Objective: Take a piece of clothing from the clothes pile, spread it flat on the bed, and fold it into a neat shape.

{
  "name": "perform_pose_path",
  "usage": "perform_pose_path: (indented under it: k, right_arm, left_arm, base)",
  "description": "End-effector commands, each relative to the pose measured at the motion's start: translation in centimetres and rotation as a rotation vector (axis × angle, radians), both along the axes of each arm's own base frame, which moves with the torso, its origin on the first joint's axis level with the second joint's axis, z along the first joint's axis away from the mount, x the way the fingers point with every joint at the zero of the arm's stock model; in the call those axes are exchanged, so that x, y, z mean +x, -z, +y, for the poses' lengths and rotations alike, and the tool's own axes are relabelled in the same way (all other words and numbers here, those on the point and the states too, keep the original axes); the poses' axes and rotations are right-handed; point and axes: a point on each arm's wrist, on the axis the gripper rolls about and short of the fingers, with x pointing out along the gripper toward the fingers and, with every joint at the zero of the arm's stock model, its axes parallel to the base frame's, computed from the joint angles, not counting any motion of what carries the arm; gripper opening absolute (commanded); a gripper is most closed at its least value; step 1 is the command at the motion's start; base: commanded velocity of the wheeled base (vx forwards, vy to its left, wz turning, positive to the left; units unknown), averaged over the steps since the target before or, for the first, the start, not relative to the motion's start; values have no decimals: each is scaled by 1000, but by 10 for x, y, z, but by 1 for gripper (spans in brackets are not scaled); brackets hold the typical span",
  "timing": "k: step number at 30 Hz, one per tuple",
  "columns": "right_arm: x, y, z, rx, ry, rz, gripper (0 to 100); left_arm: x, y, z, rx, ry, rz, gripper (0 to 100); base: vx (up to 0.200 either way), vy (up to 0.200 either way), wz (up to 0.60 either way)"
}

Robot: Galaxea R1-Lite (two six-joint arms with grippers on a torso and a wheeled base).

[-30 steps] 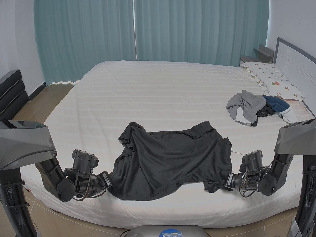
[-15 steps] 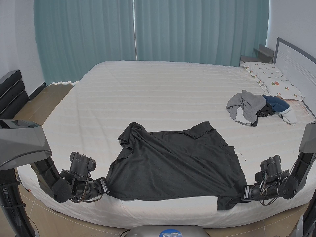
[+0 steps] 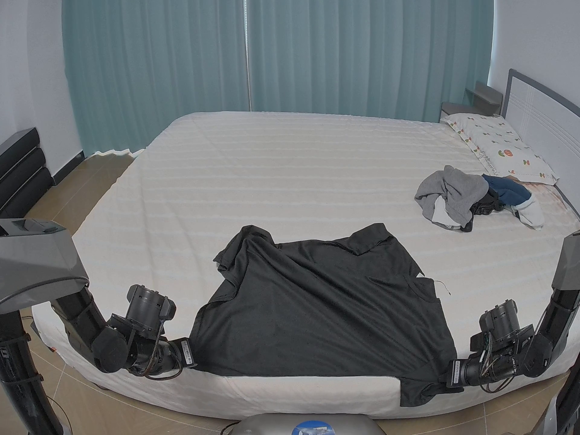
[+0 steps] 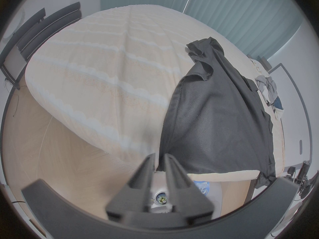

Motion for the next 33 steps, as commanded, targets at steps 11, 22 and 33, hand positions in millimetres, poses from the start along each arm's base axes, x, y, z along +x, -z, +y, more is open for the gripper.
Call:
perform_pose_path:
  k: [11,22,33]
  right_arm:
    - [26,-10,-4,141,187,-216,100]
    - [40,-15,0,326,294,-266,100]
    - [31,-19,0,316,277,-273,100]
  left_arm:
    - [8,-11,-3,-36,-5,-61,100]
    - [18,-25,-7,-142,-88,-140,100]
    - [18,-24,-6,-157,-81,-132,100]
  base:
    - [0,0,0]
    - [0,18,0]
    - [0,145,0]
